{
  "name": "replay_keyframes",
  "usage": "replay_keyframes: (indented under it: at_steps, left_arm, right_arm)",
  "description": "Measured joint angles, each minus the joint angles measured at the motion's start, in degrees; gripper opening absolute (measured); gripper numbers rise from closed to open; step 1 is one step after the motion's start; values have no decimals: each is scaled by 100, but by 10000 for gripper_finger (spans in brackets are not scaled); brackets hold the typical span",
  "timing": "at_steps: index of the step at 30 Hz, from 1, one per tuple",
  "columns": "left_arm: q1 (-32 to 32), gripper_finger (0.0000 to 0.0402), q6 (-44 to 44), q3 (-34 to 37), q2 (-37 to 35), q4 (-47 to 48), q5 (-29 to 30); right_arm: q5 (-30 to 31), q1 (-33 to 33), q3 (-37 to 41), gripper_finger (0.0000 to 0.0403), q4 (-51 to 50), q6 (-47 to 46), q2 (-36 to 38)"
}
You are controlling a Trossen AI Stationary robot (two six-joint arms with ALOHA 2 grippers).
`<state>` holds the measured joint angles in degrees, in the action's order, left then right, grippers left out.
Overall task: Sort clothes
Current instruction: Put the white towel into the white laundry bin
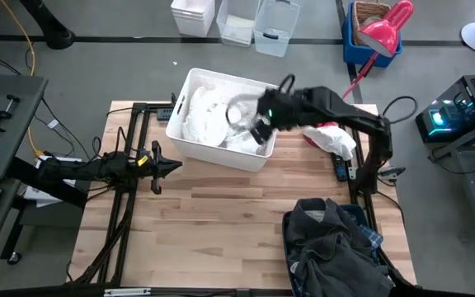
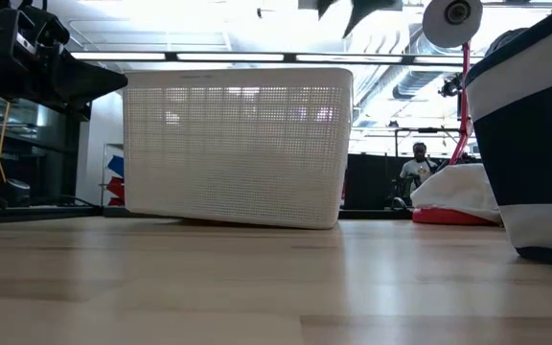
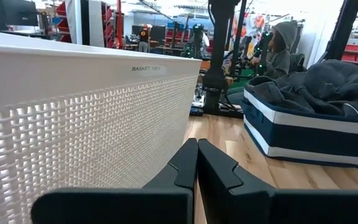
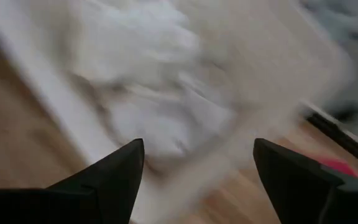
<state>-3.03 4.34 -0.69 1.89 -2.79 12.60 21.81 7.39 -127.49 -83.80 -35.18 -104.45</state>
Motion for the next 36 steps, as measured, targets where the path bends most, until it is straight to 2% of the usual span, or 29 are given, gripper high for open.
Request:
replay_keyframes:
  at_steps: [2, 4, 7, 12, 15, 19, 22, 26, 36]
  left_arm:
    - [0, 0, 2, 0, -2, -2, 0]
    - [-1, 0, 0, 0, 0, 0, 0]
    - [-1, 0, 1, 0, -2, -4, 2]
    - [-2, 0, 0, 0, 0, 14, 0]
    - [-2, 0, 0, 0, 0, -4, 0]
    - [-1, 0, 0, 0, 0, 0, 0]
    - [0, 0, 0, 0, 0, -2, 0]
    - [0, 0, 2, 0, 0, -2, 0]
    - [-1, 0, 1, 0, 0, -2, 0]
  right_arm:
    - [574, -217, 47, 297, -661, -603, 42]
    - [732, -242, 425, 298, -539, -990, 221]
    - [727, -77, 1226, 298, -579, -1734, 583]
    - [1338, 305, 2928, 298, -537, -3263, 1398]
    - [1236, 605, 3849, 298, -626, -3941, 1758]
    - [1005, 933, 4828, 298, -411, -4216, 1909]
    - [813, 1205, 5353, 298, -368, -4195, 1926]
    - [528, 1574, 5900, 298, 51, -3681, 1925]
    - [368, 2550, 6505, 298, 769, -2058, 1904]
